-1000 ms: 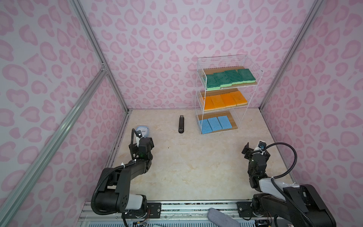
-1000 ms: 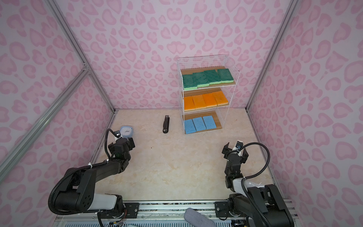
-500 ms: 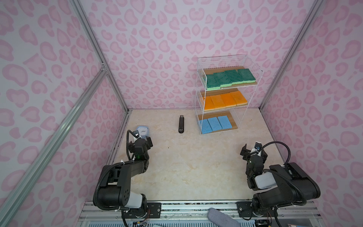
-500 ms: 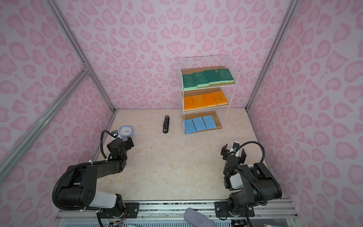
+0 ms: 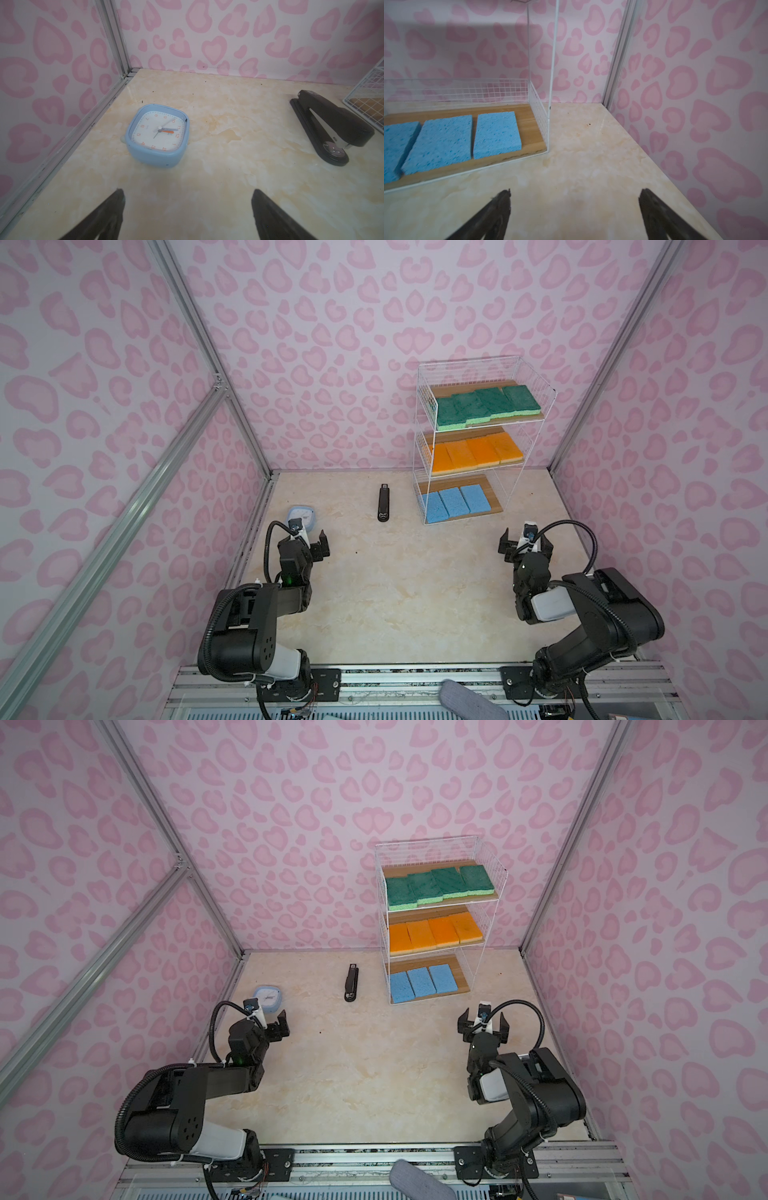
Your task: Place and organize the cleaning sponges onto the shelf
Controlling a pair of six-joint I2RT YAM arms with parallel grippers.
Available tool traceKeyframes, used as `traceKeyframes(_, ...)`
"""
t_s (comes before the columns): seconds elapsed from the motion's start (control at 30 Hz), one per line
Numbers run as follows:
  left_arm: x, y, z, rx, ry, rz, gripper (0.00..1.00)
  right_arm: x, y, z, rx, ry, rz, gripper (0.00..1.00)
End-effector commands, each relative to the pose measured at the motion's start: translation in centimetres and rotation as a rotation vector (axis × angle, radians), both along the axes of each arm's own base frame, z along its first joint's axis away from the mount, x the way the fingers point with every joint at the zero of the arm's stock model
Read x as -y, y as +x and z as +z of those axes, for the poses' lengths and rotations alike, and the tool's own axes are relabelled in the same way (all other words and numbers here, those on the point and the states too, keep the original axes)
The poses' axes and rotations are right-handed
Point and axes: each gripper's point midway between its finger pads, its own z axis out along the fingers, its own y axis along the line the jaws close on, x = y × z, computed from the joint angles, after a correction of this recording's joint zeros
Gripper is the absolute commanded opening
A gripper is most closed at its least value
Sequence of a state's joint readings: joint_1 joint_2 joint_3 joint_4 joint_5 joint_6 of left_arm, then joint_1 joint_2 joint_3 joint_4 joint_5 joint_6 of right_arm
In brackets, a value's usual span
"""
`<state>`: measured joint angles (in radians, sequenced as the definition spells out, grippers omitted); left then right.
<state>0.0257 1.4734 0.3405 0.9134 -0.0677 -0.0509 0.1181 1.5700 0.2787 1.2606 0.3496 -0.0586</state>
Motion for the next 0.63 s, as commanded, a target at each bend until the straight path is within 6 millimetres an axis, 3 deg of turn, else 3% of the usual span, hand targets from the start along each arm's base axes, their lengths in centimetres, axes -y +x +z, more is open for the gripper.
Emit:
traceKeyframes(0.0,0.61,0.34,0.91,0.039,-0.005,-0.037,0.97,0.42,0.99,-3.5,-0.172,0.12,0.078,0.97)
traceKeyframes(0.6,0.58,0.34,0.98,0.04,-0.005,-0.036,0.97,0.33,0.75,-3.54,-0.178,0.1,0.069,0.97)
